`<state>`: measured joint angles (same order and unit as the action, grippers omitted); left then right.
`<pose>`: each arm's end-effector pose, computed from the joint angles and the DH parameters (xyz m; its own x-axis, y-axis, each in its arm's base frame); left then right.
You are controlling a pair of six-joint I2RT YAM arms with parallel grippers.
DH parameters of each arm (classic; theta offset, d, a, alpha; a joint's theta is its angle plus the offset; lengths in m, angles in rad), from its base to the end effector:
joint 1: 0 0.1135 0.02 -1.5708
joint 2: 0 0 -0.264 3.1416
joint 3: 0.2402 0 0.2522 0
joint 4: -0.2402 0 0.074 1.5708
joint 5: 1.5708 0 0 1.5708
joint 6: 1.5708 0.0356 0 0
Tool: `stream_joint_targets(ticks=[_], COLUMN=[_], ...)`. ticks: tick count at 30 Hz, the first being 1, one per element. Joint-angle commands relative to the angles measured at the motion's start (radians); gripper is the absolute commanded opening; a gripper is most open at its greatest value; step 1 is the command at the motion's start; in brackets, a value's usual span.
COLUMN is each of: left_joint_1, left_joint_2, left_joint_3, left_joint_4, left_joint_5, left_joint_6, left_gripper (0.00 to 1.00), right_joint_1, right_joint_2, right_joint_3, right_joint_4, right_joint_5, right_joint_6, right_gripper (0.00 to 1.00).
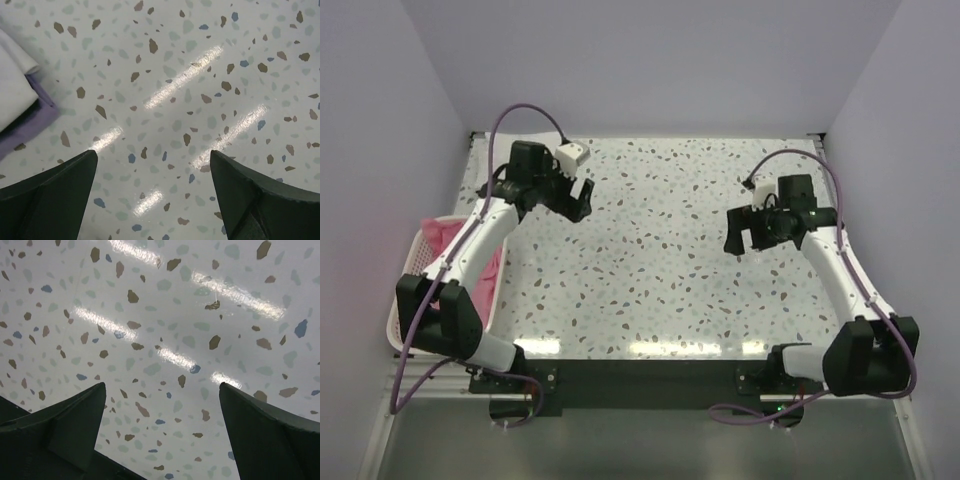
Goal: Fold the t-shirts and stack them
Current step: Reset both grippers
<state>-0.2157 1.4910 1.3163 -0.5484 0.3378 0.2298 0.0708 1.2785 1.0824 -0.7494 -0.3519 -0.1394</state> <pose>0.3211 -0.0824 0.3220 -0.5281 0.3357 -0.7800 0.5802 0.8133 -0.0428 0.2572 0.0305 0.2903 -0.7637 -0.1849 -0.6185 -0.3774 0.9052 0.1954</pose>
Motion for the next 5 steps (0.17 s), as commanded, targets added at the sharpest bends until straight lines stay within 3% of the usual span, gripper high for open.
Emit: stream_joint_targets(ticks=[1,5], left_joint_1=[0.007,0.007], left_joint_2=[-0.086,-0.187], left_joint_3=[-0.119,-0.224], left_joint_4=[0.038,0.067], left_joint_5=[0.018,0.024], left_joint_6=[-0.053,-0.073], left_gripper=[1.0,1.0], right_joint_1=[0.003,0.001], right_joint_2=[-0.042,-0.064], right_joint_3=[-0.073,-0.131], right_joint_4=[-0.033,-0.016], right_joint_5=[-0.027,-0.053], right_joint_6=[-0.017,-0.009], right_gripper=[0.99,0.99])
